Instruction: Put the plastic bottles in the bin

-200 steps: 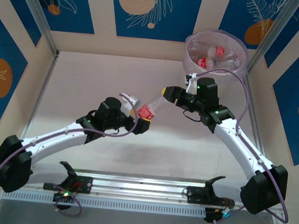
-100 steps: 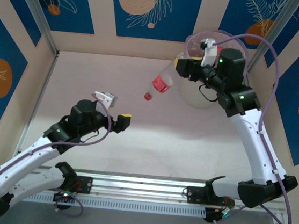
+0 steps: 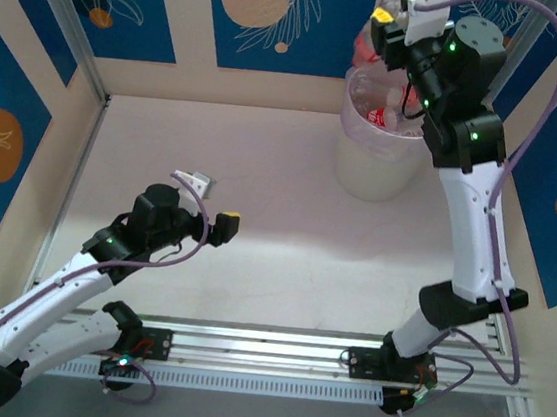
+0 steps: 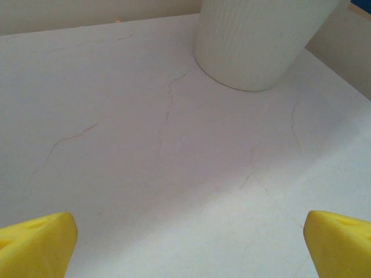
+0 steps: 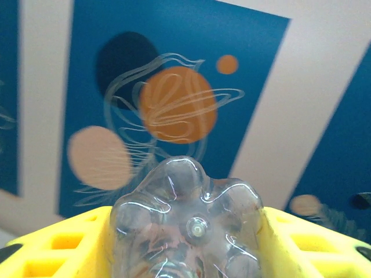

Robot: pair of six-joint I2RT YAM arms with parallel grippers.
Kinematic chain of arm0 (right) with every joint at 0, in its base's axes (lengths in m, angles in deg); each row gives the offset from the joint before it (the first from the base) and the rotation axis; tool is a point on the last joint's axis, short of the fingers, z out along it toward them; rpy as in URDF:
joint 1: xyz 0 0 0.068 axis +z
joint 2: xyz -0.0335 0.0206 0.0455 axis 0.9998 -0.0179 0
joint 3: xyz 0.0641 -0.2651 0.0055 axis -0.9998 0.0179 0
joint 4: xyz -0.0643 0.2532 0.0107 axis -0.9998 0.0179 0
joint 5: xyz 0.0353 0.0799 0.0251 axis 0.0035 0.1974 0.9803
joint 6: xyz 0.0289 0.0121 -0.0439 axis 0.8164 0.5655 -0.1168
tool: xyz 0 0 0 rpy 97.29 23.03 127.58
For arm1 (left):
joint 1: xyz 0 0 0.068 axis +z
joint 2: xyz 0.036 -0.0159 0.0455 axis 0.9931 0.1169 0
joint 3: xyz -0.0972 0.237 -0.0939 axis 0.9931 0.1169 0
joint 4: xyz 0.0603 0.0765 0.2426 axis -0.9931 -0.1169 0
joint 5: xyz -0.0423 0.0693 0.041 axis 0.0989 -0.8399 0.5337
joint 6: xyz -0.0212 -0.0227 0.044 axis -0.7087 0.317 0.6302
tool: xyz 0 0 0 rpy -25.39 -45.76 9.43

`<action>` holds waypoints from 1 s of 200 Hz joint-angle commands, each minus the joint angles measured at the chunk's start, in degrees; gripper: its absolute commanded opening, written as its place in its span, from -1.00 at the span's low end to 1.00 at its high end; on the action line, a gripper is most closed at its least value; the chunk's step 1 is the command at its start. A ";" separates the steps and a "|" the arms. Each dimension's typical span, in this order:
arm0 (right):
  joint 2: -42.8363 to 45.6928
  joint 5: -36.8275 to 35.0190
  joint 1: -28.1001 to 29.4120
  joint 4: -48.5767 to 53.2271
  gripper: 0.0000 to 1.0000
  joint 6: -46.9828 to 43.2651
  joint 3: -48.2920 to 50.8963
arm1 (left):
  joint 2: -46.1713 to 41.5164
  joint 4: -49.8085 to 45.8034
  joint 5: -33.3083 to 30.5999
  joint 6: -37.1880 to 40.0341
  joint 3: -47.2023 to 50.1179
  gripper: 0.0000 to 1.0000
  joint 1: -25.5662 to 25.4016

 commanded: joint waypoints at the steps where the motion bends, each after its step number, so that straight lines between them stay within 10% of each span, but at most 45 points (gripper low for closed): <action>1: -4.72 -4.96 -4.01 -1.77 -0.68 -6.84 -6.36 | 0.11 -0.09 0.44 -0.88 0.40 1.00 0.61; 44: -14.74 -0.30 -12.33 8.73 -0.69 1.64 -19.40 | -0.57 -1.01 0.12 -1.27 0.49 1.00 0.67; 200: -14.44 21.82 -25.93 9.62 -0.68 35.23 -2.42 | 1.06 -0.09 -0.08 -1.44 0.41 1.00 0.75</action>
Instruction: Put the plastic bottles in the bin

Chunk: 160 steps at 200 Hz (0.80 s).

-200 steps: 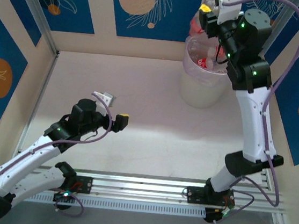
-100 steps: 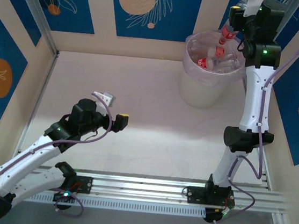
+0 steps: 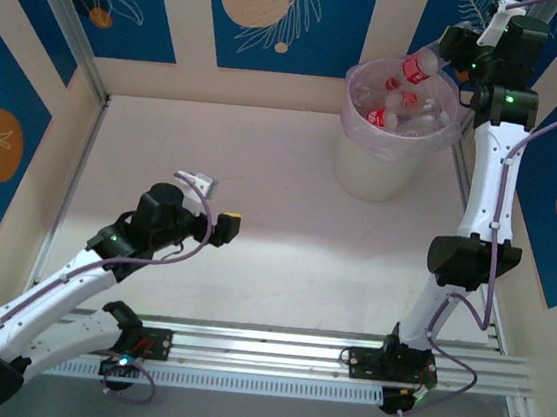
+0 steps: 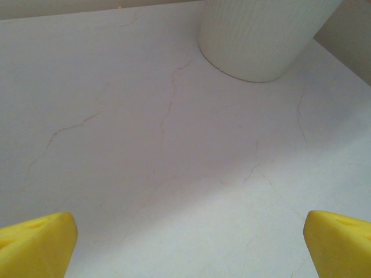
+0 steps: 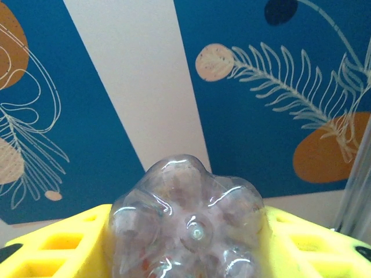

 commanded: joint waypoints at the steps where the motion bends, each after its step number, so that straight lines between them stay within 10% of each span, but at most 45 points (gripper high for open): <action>1: -0.25 4.94 -0.08 2.13 -0.68 5.86 1.51 | -0.54 0.37 -0.06 -0.94 0.40 1.00 0.54; 111: 6.52 5.18 -1.43 -6.25 -0.36 10.97 24.62 | -1.51 0.61 -0.32 -1.06 1.52 1.00 0.74; 160: 7.74 2.99 -1.40 -2.96 0.36 8.68 22.93 | -1.75 0.11 -0.49 -1.13 1.46 1.00 0.74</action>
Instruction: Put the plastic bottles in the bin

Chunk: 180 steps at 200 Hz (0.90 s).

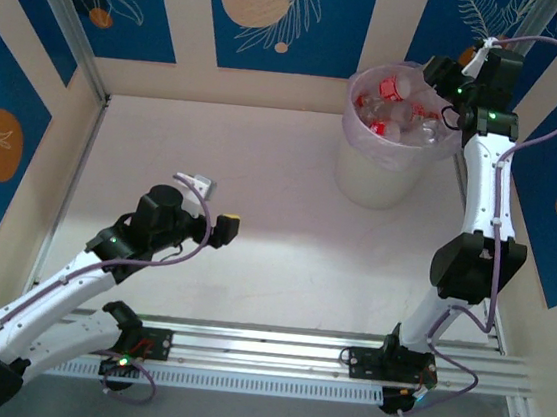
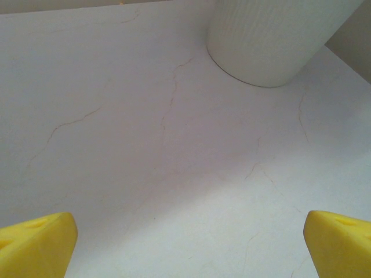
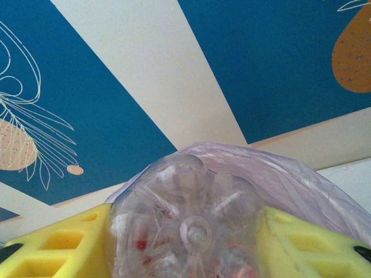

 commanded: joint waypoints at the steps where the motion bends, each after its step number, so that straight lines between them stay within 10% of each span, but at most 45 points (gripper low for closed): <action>1: 1.62 -2.25 -0.02 8.20 0.39 -2.79 -1.17 | -0.98 0.10 -0.50 -0.69 0.43 1.00 0.61; 22: 1.74 -5.90 0.74 13.14 0.73 -6.11 -5.89 | -0.74 0.61 -0.42 -0.88 0.60 1.00 0.66; 65: 4.98 -15.98 2.04 16.13 0.76 -12.29 -7.03 | 0.51 1.68 0.60 -1.34 0.78 1.00 0.72; 180: 13.48 -5.57 0.45 8.63 -0.16 -6.34 13.23 | 0.94 2.15 0.95 -1.60 1.13 1.00 0.78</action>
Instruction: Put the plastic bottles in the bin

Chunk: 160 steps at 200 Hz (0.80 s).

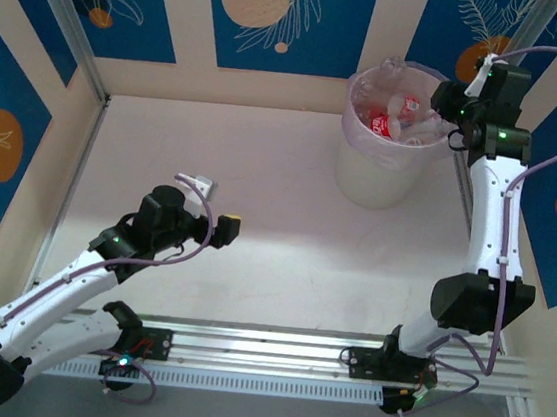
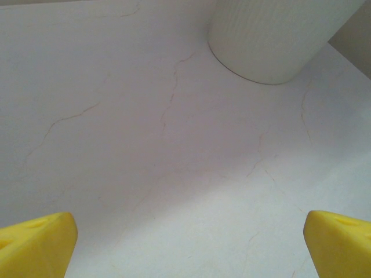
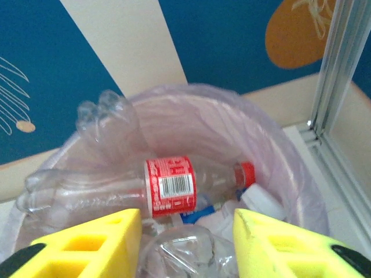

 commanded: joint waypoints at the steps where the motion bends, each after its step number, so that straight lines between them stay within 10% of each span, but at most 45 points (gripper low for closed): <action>1: 1.08 3.56 -0.53 -3.19 -0.16 2.13 4.89 | 0.05 1.24 0.86 -1.05 0.41 1.00 0.70; 59: 1.37 5.34 -1.08 -3.54 -0.13 2.65 4.94 | -0.26 0.52 0.58 -0.79 0.06 1.00 0.72; 114: 1.89 1.03 -5.85 0.44 0.44 1.86 2.09 | 1.23 0.89 -0.89 -1.57 -0.07 1.00 0.78; 160: -2.54 7.52 -9.46 2.43 0.33 4.69 0.64 | 4.07 -5.10 -1.92 -4.91 -2.26 1.00 4.43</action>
